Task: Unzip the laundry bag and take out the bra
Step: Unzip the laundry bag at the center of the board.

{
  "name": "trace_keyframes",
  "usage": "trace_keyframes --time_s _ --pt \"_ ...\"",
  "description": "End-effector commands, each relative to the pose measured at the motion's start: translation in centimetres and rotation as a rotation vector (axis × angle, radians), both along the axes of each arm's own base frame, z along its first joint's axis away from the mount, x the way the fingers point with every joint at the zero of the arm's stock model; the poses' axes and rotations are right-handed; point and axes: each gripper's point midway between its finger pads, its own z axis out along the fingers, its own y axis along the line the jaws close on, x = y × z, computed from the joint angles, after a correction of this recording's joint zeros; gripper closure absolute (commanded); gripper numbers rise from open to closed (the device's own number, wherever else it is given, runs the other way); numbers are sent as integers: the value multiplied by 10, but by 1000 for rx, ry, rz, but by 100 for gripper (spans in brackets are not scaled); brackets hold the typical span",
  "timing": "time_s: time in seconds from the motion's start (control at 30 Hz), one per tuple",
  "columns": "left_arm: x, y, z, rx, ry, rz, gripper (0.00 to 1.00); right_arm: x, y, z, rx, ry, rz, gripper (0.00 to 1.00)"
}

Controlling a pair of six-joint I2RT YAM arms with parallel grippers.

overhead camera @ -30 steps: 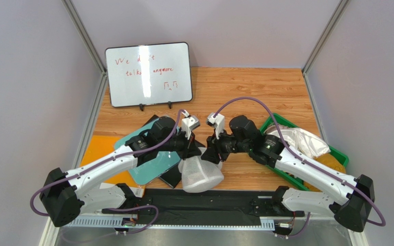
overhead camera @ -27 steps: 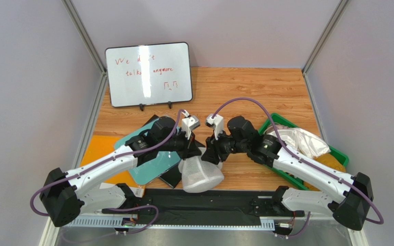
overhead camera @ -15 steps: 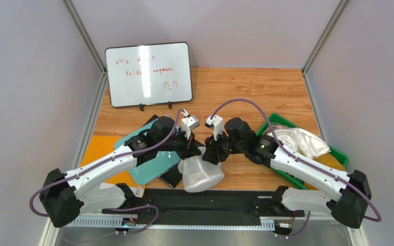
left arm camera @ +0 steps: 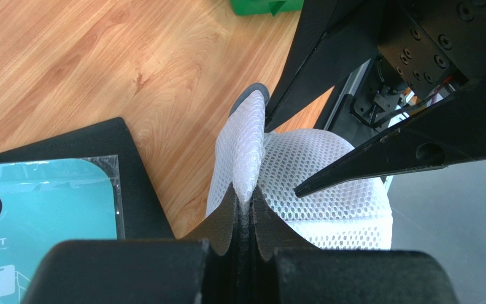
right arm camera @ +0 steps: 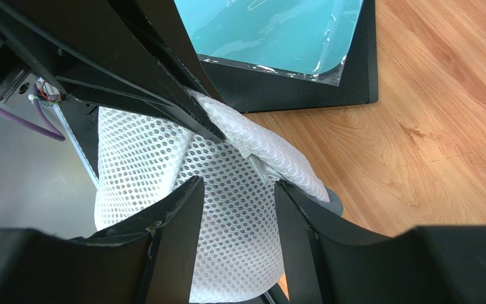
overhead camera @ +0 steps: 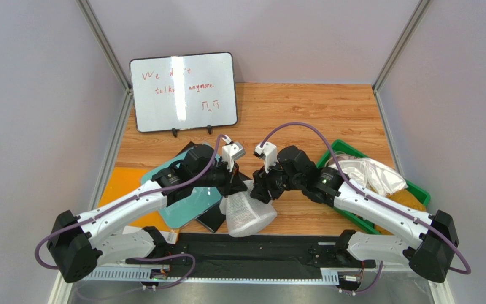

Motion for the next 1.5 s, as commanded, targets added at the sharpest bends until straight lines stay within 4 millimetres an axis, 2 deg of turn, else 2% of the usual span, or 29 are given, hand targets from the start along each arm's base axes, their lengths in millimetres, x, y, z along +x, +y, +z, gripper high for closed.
trace_keyframes --time_s 0.0,0.3,0.77,0.93,1.07,1.13,1.17,1.2,1.47 --pt "-6 -8 36 -87 -37 -49 100 11 -2 9 6 -53 -39 48" --pt "-8 -11 36 -108 -26 -61 100 12 11 19 65 -61 -10 49" --pt "-12 -13 37 -127 -23 -83 100 17 17 17 73 -67 -14 60" --pt "-13 -13 36 -128 -22 -86 100 20 15 18 66 -78 -31 69" --pt "-12 -12 36 -123 -28 -85 100 24 10 15 42 -87 -59 85" --pt "-12 -10 34 -111 -32 -83 100 26 8 14 30 -90 -72 89" --pt "-11 -10 33 -107 -34 -81 100 26 6 12 20 -88 -78 97" --pt "-11 -9 31 -96 -36 -76 100 26 4 11 12 -87 -87 100" --pt "-4 1 28 -47 -83 -41 100 32 -21 7 7 -66 -171 100"
